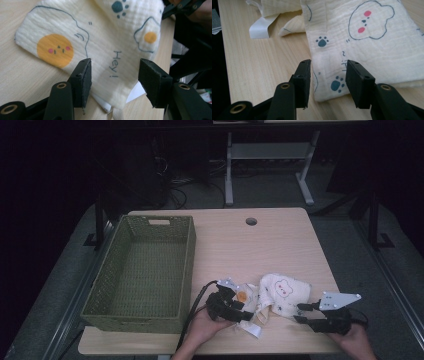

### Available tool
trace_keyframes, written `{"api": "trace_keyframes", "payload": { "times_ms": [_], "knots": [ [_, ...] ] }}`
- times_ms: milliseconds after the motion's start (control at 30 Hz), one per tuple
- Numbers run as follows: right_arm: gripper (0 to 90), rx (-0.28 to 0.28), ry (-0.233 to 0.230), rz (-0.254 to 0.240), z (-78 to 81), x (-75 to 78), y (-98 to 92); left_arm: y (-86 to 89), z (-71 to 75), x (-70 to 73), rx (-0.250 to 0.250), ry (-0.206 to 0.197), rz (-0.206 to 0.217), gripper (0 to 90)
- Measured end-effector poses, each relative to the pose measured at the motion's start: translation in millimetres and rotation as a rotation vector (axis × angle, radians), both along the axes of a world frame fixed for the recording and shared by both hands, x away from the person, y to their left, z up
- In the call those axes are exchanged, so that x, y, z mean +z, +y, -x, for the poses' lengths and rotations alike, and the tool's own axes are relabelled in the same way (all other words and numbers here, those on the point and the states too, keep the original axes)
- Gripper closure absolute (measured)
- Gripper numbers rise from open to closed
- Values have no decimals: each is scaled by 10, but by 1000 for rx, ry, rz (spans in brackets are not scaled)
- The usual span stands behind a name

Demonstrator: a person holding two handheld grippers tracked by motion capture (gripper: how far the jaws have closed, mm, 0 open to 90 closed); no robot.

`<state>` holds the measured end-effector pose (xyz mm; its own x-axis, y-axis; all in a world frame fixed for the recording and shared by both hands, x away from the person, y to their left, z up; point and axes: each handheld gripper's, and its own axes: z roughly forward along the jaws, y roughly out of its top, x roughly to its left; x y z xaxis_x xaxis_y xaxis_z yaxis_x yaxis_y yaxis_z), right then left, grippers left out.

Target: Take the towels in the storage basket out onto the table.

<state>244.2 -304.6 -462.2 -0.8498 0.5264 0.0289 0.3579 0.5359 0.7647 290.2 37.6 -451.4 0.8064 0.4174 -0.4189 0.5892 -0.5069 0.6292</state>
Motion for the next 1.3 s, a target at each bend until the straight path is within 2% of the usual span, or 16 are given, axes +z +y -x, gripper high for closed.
{"api": "trace_keyframes", "payload": {
  "times_ms": [67,167,433,600,633,700,800,833,867,1000,1100,1200,1300],
  "knots": [
    [554,-1,2,11,0,-14,-5,0,-1,-13,-25,-3,-21,426],
    [556,0,5,21,-1,-30,-1,-2,1,-33,-40,6,-27,420],
    [564,-17,29,44,-13,-82,-23,-39,15,-77,-69,-12,-83,446],
    [570,-21,30,58,-17,-101,-21,-73,51,-73,-95,-60,-128,498],
    [573,-22,30,58,-18,-102,-22,-69,58,-58,-94,-78,-123,504],
    [576,-22,27,61,-14,-107,-21,-58,65,-24,-90,-72,-87,502],
    [583,-25,22,62,-10,-111,-17,-66,84,-2,-110,-77,-74,502],
    [585,-22,17,64,-12,-113,-17,-89,94,-20,-125,-79,-88,503],
    [585,-22,17,64,-12,-113,-17,-89,94,-20,-125,-79,-88,504],
    [595,-27,14,76,0,-107,-4,-125,100,-68,-140,-89,-132,509],
    [612,-24,8,76,4,-110,-4,-134,117,-78,-143,-97,-131,518],
    [639,-26,11,76,12,-108,2,-151,153,-76,-160,-152,-156,539],
    [659,-26,9,78,17,-107,5,-193,232,-73,-182,-257,-205,591]
  ]
}}
